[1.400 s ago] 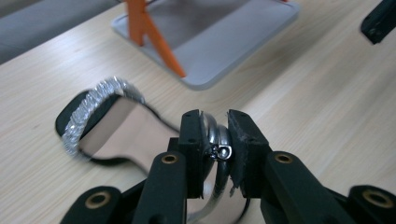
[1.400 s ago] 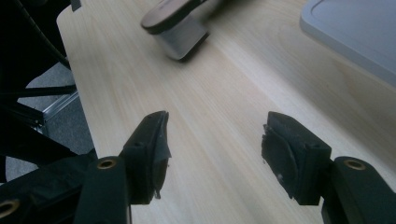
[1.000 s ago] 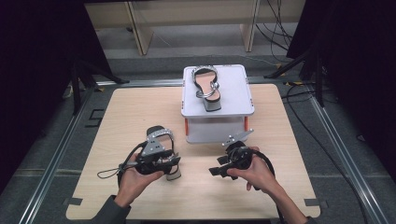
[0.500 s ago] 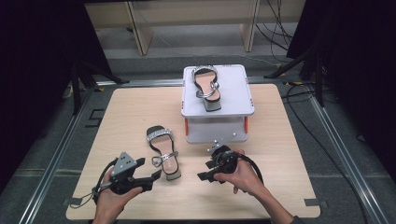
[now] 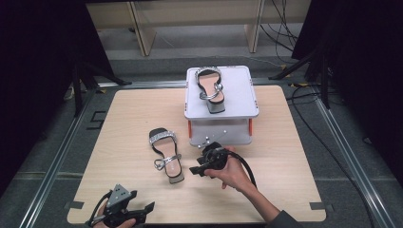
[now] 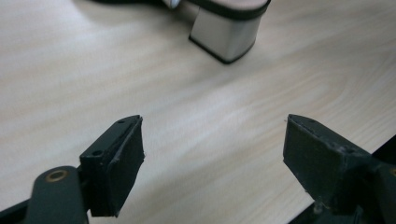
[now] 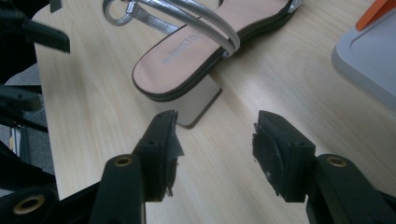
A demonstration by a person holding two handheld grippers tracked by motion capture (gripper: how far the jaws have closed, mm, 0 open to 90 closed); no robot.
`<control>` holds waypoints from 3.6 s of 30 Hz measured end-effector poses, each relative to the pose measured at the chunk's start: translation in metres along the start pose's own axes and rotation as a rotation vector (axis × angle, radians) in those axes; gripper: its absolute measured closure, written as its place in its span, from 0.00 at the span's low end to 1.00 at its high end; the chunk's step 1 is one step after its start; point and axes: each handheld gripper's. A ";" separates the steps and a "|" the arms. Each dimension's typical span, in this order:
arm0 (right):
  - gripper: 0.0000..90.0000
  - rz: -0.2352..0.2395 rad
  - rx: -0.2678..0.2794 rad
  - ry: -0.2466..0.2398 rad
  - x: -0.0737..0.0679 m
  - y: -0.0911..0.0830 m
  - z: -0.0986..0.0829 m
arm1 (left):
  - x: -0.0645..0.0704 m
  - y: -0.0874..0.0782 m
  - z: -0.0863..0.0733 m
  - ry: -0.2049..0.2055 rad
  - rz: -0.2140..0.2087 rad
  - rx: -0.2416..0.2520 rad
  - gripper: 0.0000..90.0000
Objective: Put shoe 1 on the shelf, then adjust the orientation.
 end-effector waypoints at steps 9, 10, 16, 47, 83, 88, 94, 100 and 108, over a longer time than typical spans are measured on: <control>0.59 -0.024 0.030 -0.010 0.005 0.022 0.014 | 0.007 0.011 -0.006 0.094 0.013 -0.082 0.22; 0.61 -0.025 0.034 -0.004 0.006 0.025 0.016 | 0.007 0.011 -0.007 0.089 0.000 -0.074 0.22; 0.62 -0.037 0.040 -0.002 0.006 0.037 0.025 | 0.007 0.011 -0.008 0.083 -0.006 -0.100 0.22; 0.92 -0.001 0.019 -0.106 0.004 0.025 0.029 | 0.004 0.008 -0.008 0.127 0.011 -0.070 0.22; 0.40 -0.160 -0.033 -0.012 -0.002 -0.048 0.060 | 0.008 0.010 -0.008 0.107 0.003 -0.088 0.22; 0.38 -0.216 -0.122 -0.008 -0.007 -0.006 0.076 | 0.007 0.010 -0.008 0.119 -0.001 -0.073 0.22; 0.36 -0.305 -0.217 -0.013 0.001 0.026 0.073 | 0.008 0.011 -0.008 0.099 0.003 -0.076 0.22; 0.34 -0.322 -0.259 0.000 0.007 0.038 0.062 | 0.007 0.010 -0.008 0.126 -0.003 -0.071 0.22; 0.32 -0.324 -0.293 0.004 0.012 0.047 0.046 | 0.005 0.010 -0.007 0.149 -0.001 -0.080 0.22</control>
Point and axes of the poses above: each handheld gripper's, and its own axes: y roughly forward along the jaws, z roughly out of its top, x roughly to its right, and after that the axes turned 10 degrees about y, right-handed
